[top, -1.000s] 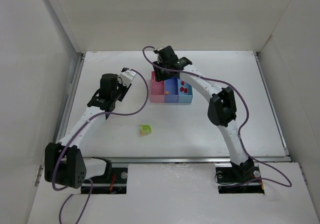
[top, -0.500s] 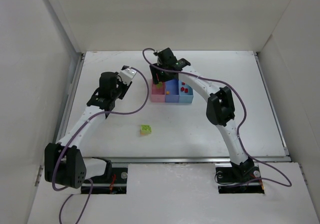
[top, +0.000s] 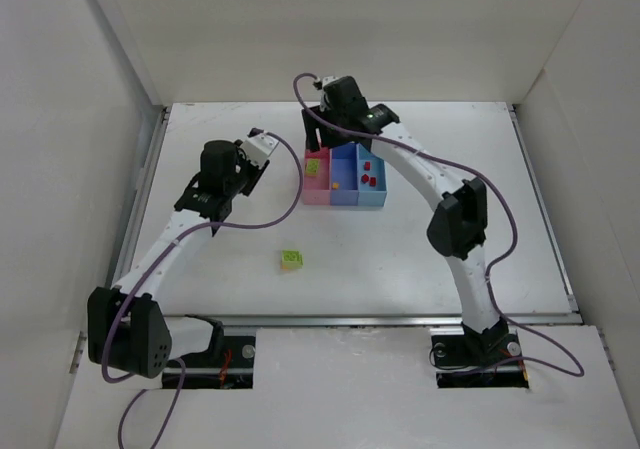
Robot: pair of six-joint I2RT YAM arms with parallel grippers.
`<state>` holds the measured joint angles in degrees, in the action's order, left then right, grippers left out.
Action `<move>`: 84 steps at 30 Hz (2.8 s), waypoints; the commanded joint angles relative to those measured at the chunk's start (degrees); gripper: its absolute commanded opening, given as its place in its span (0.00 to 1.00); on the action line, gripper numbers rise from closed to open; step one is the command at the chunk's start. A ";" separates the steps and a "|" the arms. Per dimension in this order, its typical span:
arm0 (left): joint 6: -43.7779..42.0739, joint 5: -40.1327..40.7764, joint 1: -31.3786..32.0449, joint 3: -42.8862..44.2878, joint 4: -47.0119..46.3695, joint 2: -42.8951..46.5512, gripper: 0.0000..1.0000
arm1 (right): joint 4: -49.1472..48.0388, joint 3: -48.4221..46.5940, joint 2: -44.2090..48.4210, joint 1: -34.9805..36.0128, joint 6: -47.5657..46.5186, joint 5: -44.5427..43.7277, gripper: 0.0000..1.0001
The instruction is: Sort the legos into containers by color
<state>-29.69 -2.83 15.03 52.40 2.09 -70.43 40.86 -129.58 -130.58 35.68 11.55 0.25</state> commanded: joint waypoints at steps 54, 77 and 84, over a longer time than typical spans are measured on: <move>-1.95 -9.22 19.25 32.49 0.37 -34.15 0.00 | -12.38 45.56 42.34 -18.54 2.60 -12.56 0.84; -0.02 -1.12 21.89 41.55 6.79 -40.40 0.68 | -11.33 45.56 42.87 -18.54 1.54 -13.52 0.84; 4.73 -0.51 22.50 59.54 20.92 -36.37 0.73 | -11.33 46.16 44.45 -18.54 1.02 -10.63 0.84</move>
<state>-27.70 -3.97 36.75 103.68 17.85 -112.51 30.17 -83.15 -88.95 16.95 13.43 -12.10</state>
